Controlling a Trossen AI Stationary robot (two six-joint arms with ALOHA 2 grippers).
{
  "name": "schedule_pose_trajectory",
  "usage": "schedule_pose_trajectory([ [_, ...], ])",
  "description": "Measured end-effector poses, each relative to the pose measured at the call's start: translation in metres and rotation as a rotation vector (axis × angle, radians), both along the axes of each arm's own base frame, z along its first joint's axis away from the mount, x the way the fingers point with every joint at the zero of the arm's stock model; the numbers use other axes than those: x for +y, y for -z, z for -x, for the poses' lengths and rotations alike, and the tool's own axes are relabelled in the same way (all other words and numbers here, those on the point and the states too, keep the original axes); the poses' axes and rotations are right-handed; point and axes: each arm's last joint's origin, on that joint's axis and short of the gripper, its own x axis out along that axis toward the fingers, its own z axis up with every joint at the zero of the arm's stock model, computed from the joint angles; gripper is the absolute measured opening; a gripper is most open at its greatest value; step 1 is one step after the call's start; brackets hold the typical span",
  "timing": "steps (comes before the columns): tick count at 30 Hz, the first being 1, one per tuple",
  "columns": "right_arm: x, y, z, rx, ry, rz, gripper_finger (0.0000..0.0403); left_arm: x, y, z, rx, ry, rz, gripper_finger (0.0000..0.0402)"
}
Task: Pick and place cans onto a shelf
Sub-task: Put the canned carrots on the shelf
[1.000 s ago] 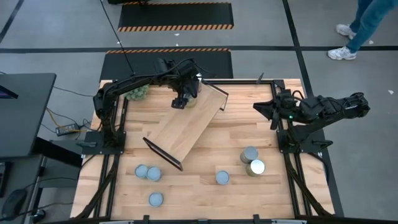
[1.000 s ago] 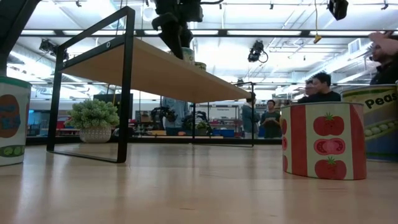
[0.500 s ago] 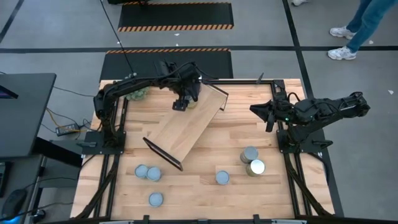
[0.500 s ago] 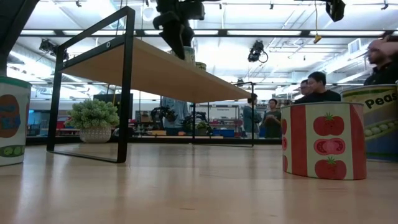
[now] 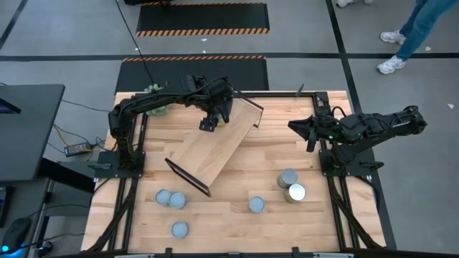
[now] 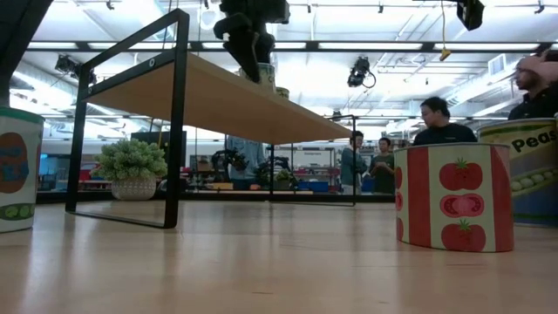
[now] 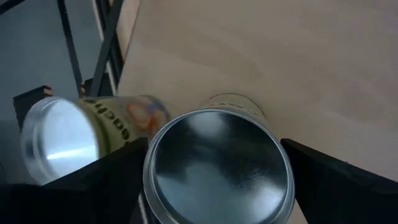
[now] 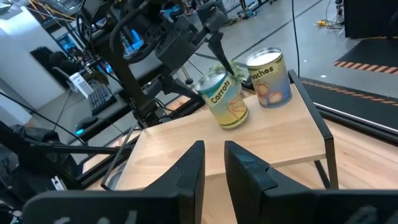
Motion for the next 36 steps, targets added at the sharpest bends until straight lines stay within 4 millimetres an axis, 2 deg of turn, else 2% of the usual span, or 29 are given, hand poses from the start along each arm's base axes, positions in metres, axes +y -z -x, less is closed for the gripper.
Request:
schedule_pose_trajectory([
  [8, 0.0, 0.0, 0.0, -0.004, 0.001, -0.004, 0.0068, 0.006, 0.007, 0.005, 0.059, -0.066, 0.051, 0.0357],
  [13, 0.0, 0.0, 0.0, -0.006, 0.002, -0.01, 0.0068, 0.007, 0.014, 0.001, 0.089, -0.083, 0.02, 0.0394],
  [20, 0.0, 0.0, 0.0, -0.006, 0.002, -0.012, 0.0068, 0.006, 0.014, -0.003, 0.073, -0.08, -0.001, 0.0399],
  [36, 0.0, 0.0, 0.0, -0.009, 0.005, -0.019, 0.0068, -0.013, 0.012, -0.013, 0.048, 0.032, -0.059, 0.04],
])
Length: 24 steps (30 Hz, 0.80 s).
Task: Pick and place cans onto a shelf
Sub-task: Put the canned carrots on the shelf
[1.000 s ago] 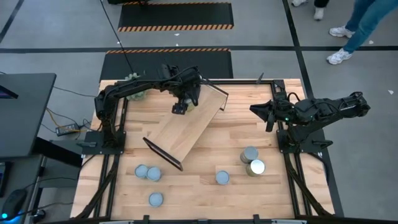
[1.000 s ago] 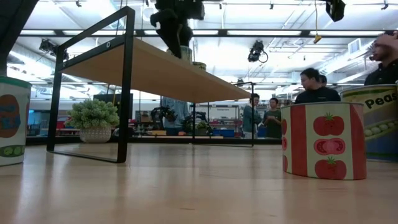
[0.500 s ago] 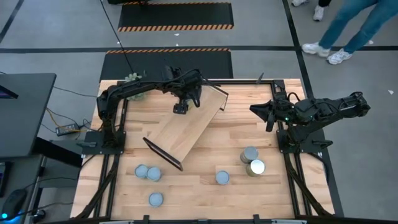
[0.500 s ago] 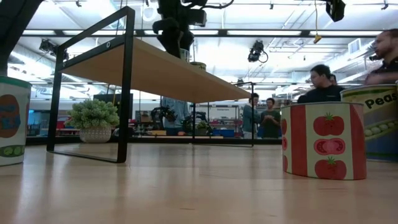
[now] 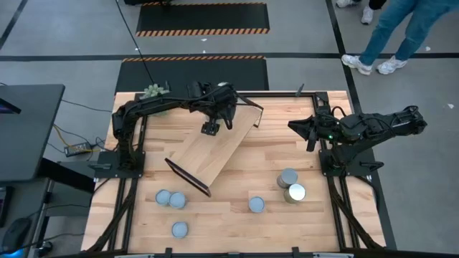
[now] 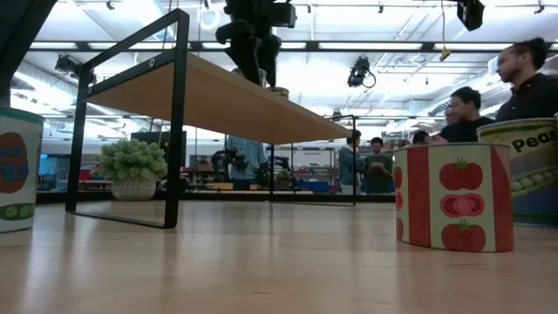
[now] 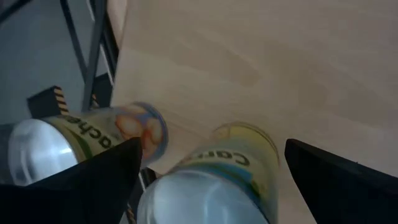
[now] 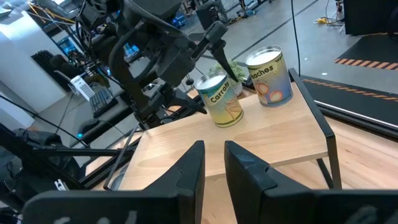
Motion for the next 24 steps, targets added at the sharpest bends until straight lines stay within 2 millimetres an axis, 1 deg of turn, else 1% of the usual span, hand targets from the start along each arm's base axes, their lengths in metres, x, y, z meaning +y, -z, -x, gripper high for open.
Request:
schedule_pose_trajectory([
  [3, 0.0, 0.0, 0.0, 0.0, 0.0, 0.0, 0.0068, -0.006, -0.003, -0.002, -0.012, 0.012, -0.011, 0.04],
  [7, 0.0, 0.0, 0.0, 0.0, 0.0, 0.0, 0.0068, -0.018, -0.013, -0.005, -0.047, 0.019, -0.043, 0.04],
  [12, 0.0, 0.0, 0.0, 0.002, -0.002, 0.005, 0.0068, -0.03, -0.032, 0.0, -0.122, -0.069, 0.003, 0.04],
  [14, 0.0, 0.0, 0.0, 0.004, -0.003, 0.011, 0.0068, -0.033, -0.036, 0.005, -0.115, -0.109, 0.026, 0.0398],
  [19, 0.0, 0.0, 0.0, 0.012, -0.007, 0.031, 0.0068, -0.043, -0.039, 0.016, -0.084, -0.165, 0.094, 0.037],
  [24, 0.0, 0.0, 0.0, 0.015, -0.01, 0.04, 0.0068, -0.056, -0.036, 0.018, -0.037, -0.155, 0.107, 0.0333],
])
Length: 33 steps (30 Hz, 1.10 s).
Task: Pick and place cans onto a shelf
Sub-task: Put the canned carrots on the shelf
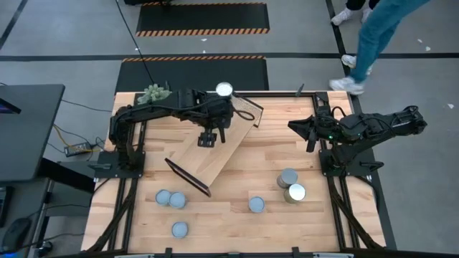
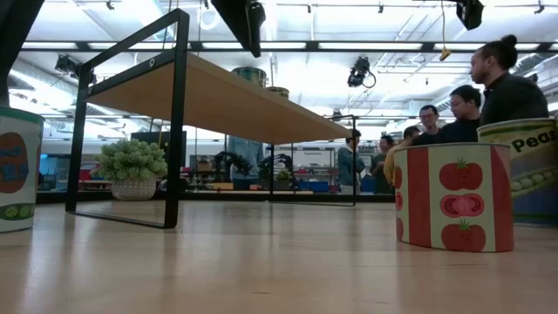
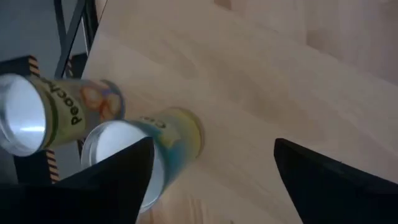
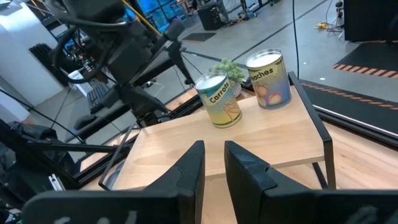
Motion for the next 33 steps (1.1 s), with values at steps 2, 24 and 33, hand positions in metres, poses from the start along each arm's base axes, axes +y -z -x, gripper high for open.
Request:
schedule_pose_trajectory([
  [2, 0.0, 0.0, 0.0, 0.002, -0.002, 0.006, 0.0068, -0.006, 0.0, 0.0, 0.007, 0.016, -0.001, 0.032],
  [24, 0.0, 0.0, 0.0, 0.001, -0.003, 0.011, 0.0068, 0.004, 0.013, 0.006, 0.086, -0.144, 0.132, 0.0288],
  [33, 0.0, -0.001, 0.0, -0.006, -0.005, 0.008, 0.0068, 0.024, 0.022, 0.005, 0.135, -0.227, 0.139, 0.0288],
])
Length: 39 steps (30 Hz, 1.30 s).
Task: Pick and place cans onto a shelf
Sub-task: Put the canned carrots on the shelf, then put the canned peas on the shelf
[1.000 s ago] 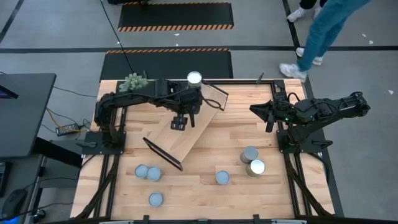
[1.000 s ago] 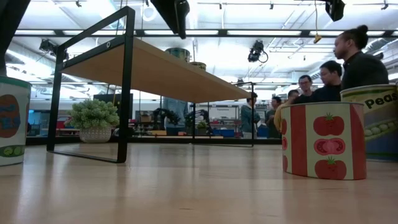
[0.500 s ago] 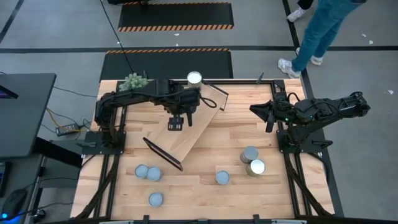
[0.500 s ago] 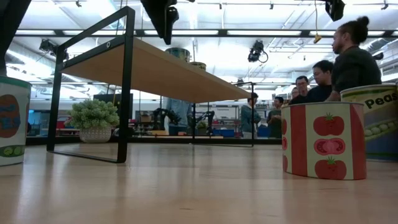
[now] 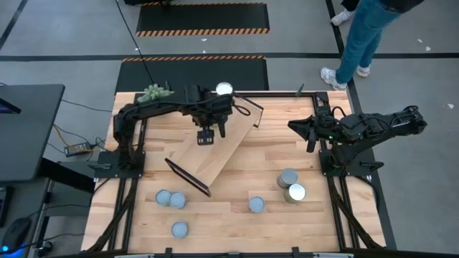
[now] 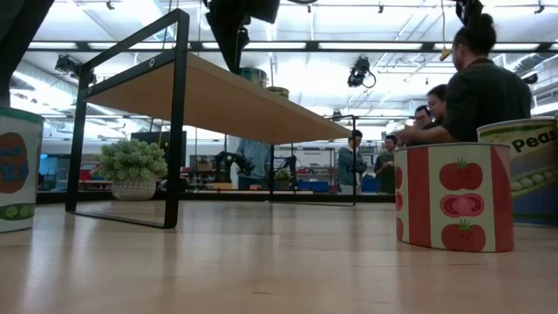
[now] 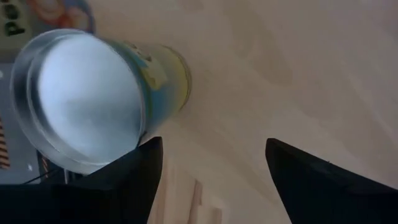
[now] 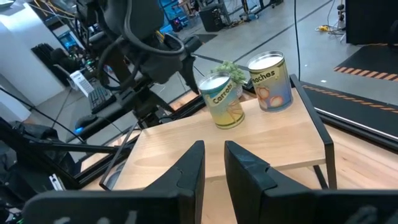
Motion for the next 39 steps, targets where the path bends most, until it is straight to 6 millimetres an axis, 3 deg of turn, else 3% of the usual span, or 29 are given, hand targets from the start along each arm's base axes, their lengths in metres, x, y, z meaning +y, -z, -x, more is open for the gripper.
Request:
schedule_pose_trajectory([
  [22, 0.0, 0.0, 0.0, -0.006, -0.001, -0.005, 0.0068, 0.041, -0.001, 0.01, 0.023, -0.076, -0.107, 0.0288],
  [27, 0.0, 0.0, 0.0, -0.006, -0.008, -0.006, 0.0068, 0.024, -0.011, 0.007, -0.023, 0.004, -0.032, 0.0288],
  [33, 0.002, 0.001, -0.001, 0.012, -0.065, -0.009, 0.0068, -0.011, -0.034, -0.004, -0.212, 0.163, 0.11, 0.0288],
  [39, 0.008, 0.009, -0.008, 0.097, -0.206, -0.047, 0.0068, -0.04, -0.035, -0.017, -0.293, 0.226, 0.123, 0.0288],
])
